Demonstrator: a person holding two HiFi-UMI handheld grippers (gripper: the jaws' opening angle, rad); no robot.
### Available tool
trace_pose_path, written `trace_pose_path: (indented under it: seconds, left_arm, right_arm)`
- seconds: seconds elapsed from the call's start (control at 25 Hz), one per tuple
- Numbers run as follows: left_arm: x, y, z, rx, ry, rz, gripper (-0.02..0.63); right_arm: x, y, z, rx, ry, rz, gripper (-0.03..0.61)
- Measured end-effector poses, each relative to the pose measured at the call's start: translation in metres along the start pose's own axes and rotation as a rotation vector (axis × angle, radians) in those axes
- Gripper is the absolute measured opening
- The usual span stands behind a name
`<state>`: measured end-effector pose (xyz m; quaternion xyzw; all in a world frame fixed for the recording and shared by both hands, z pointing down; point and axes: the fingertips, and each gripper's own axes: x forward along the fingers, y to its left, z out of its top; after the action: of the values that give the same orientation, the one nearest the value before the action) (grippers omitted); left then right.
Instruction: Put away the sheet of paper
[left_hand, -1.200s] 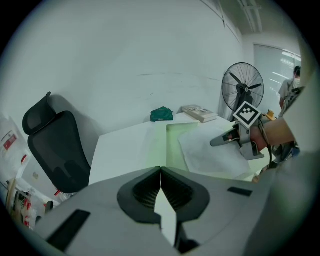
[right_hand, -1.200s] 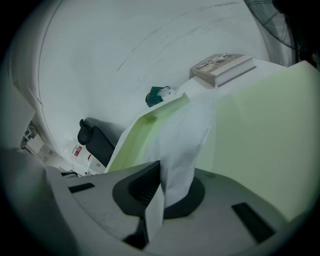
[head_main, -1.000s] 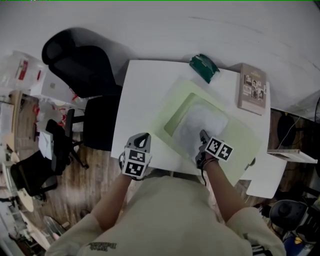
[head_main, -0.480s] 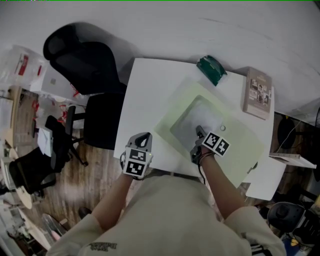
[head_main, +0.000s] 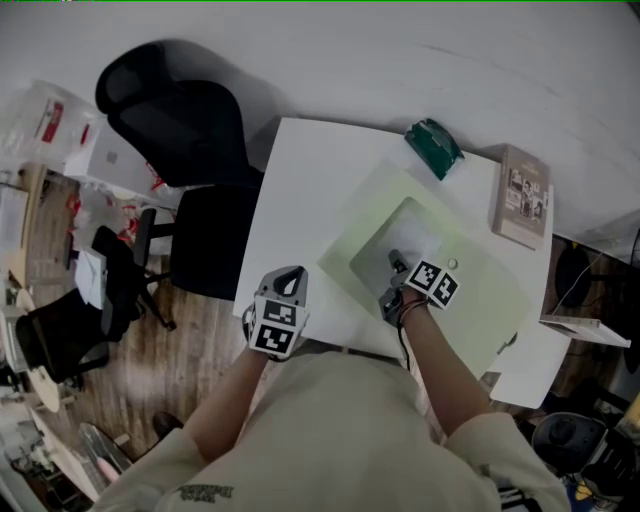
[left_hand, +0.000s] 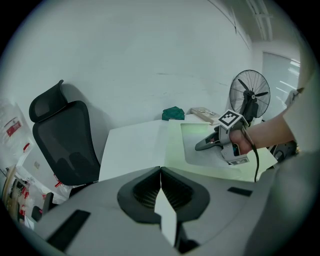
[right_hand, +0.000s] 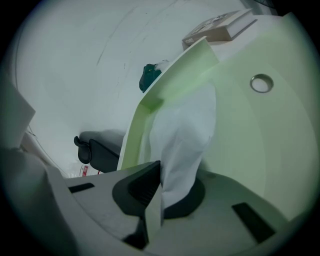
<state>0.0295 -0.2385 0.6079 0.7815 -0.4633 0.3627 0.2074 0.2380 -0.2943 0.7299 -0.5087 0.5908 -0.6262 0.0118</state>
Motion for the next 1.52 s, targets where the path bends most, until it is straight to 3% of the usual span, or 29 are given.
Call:
trace_pose_path:
  seconds: [0.12, 0.32, 0.52, 0.72, 0.92, 1.08, 1.52]
  left_arm:
    - [-0.002, 0.002, 0.0, 0.008, -0.005, -0.003, 0.021]
    - [-0.004, 0.005, 0.003, 0.021, -0.015, -0.01, 0.021]
    - [-0.005, 0.003, 0.016, 0.028, -0.04, -0.019, 0.021]
    - [-0.01, 0.001, 0.037, 0.055, -0.094, -0.047, 0.021]
    - [-0.02, 0.007, 0.064, 0.071, -0.161, -0.056, 0.021]
    - [-0.037, 0.007, 0.093, 0.1, -0.231, -0.066, 0.021]
    - [-0.092, 0.001, 0.156, 0.174, -0.409, -0.072, 0.021]
  right_arm:
    - [0.0, 0.001, -0.003, -0.065, 0.034, -0.012, 0.031]
    - [-0.013, 0.006, -0.003, -0.275, 0.081, -0.061, 0.195]
    - [-0.036, -0.002, 0.006, -0.431, 0.096, -0.16, 0.29]
    - [-0.064, -0.004, 0.02, -0.552, 0.044, -0.251, 0.29]
    - [-0.093, 0.018, 0.031, -0.608, -0.029, -0.255, 0.29]
    - [-0.114, 0.055, 0.032, -0.669, -0.053, -0.196, 0.282]
    - [-0.18, 0.176, 0.038, -0.897, -0.224, -0.027, 0.144]
